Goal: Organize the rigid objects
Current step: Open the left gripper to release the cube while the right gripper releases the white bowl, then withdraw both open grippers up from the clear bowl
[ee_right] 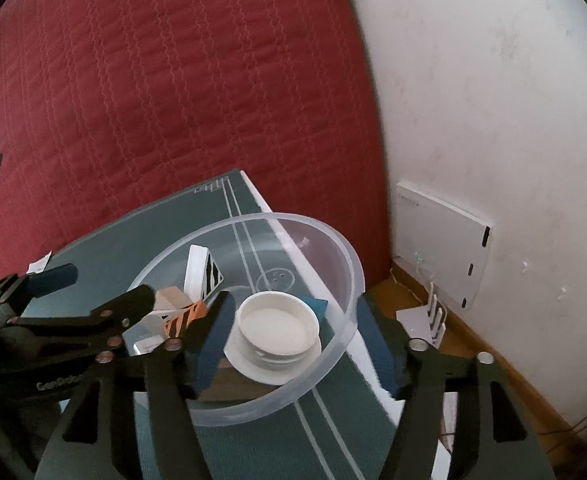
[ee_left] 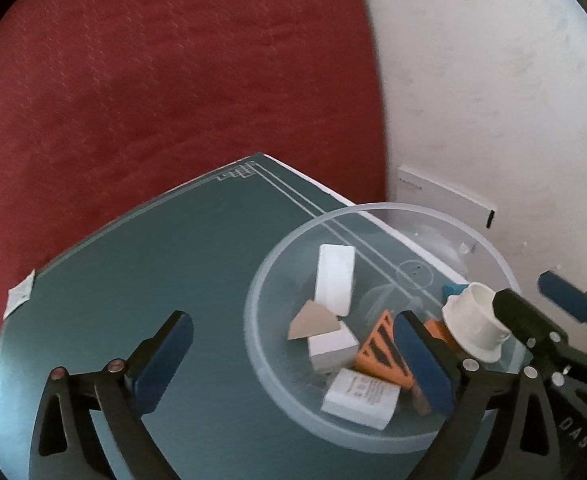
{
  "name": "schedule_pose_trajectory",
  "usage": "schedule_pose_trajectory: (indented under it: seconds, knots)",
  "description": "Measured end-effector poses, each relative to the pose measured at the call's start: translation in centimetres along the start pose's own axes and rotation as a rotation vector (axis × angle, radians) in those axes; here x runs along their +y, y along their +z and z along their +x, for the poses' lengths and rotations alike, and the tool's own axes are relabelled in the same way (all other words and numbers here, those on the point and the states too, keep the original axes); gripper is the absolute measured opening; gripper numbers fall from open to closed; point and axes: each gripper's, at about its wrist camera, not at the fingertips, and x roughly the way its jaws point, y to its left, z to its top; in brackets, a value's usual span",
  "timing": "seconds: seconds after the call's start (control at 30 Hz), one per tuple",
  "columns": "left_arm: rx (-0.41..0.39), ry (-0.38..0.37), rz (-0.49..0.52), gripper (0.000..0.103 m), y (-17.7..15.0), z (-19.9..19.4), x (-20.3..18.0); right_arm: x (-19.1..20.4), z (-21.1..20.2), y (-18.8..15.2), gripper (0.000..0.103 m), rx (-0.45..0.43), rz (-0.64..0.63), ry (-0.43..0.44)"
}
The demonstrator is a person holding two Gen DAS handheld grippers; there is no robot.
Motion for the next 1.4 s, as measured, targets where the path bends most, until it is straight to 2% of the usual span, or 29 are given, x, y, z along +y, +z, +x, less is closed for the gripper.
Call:
schedule_pose_trajectory:
  seconds: [0.2,0.37,0.6,0.9,1.03,1.4]
  knots:
    - [-0.014,0.042,-0.007,0.102,-0.9,-0.9,1.0,0.1,-0.1,-0.2,0.092,0.005,-0.002,-0.009]
    - [-0.012,0.053,-0.037,0.102,-1.7,-1.8,2.1,0.4,-0.6,-0.5,0.099,0.028,-0.015,-0.007]
    - [-0.028,0.076,-0.053,0.102,-2.8,-3.0,3.0,1.5,-1.8,-0.9,0.103,0.015,-0.072,-0.035]
    - [-0.04,0.103,-0.087,0.102,-4.1,-4.3,3.8,3.7,-3.7,-1.5,0.103,-0.028,-0.197,-0.098]
    - [-0.06,0.09,-0.095,0.102,-4.4,-5.0,3.9,4.7,-4.3,-1.7,0.103,-0.05,-0.243,-0.118]
    - [-0.08,0.069,-0.097,0.102,-4.7,-5.8,3.6,5.3,-3.9,-2.5,0.103,-0.016,-0.268,-0.131]
